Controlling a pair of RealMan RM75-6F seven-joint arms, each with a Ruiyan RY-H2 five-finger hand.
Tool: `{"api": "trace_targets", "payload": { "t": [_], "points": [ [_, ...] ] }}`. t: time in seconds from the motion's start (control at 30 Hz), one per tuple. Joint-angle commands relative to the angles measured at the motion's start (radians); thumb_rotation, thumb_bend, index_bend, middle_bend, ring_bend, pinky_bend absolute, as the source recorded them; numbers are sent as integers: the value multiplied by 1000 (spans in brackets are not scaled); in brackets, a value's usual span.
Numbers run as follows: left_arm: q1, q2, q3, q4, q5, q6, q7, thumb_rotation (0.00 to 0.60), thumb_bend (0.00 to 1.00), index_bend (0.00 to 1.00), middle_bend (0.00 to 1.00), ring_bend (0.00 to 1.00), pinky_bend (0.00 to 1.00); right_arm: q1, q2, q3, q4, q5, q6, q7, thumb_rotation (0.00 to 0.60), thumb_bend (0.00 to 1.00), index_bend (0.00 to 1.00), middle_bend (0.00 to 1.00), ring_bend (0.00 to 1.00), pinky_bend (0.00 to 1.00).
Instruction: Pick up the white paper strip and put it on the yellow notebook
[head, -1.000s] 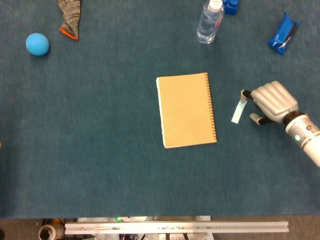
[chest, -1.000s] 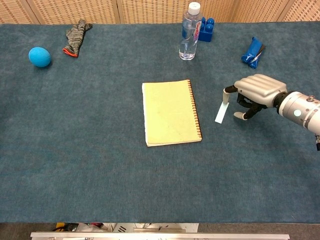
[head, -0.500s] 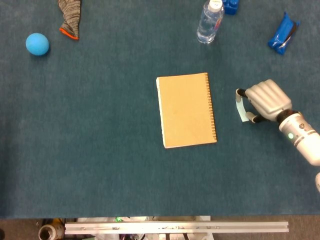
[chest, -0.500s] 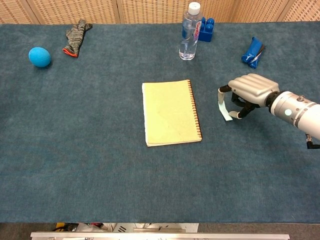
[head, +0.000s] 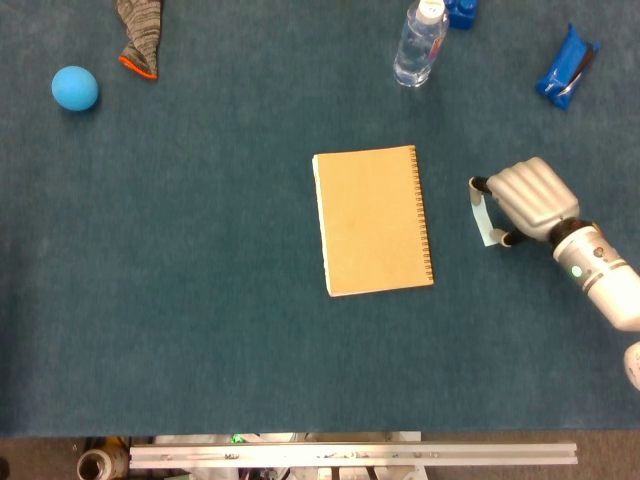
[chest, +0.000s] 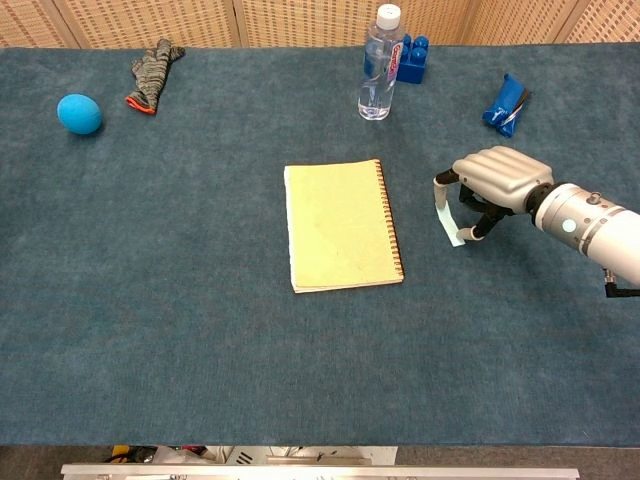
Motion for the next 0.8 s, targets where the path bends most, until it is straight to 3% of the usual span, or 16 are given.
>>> {"api": "trace_targets", "payload": {
  "t": [0.03, 0.8],
  "points": [
    [0, 1, 0, -2, 0, 0, 1, 600, 145, 2, 0, 0, 29, 3, -1, 2, 3, 7, -4, 0, 600, 121, 460, 951, 1000, 1000],
    [-2, 6, -6, -33, 3, 7, 36, 600, 145, 2, 0, 0, 29, 8, 20, 13, 11, 34, -15, 64, 600, 88, 461, 951, 1000, 1000]
  ]
}}
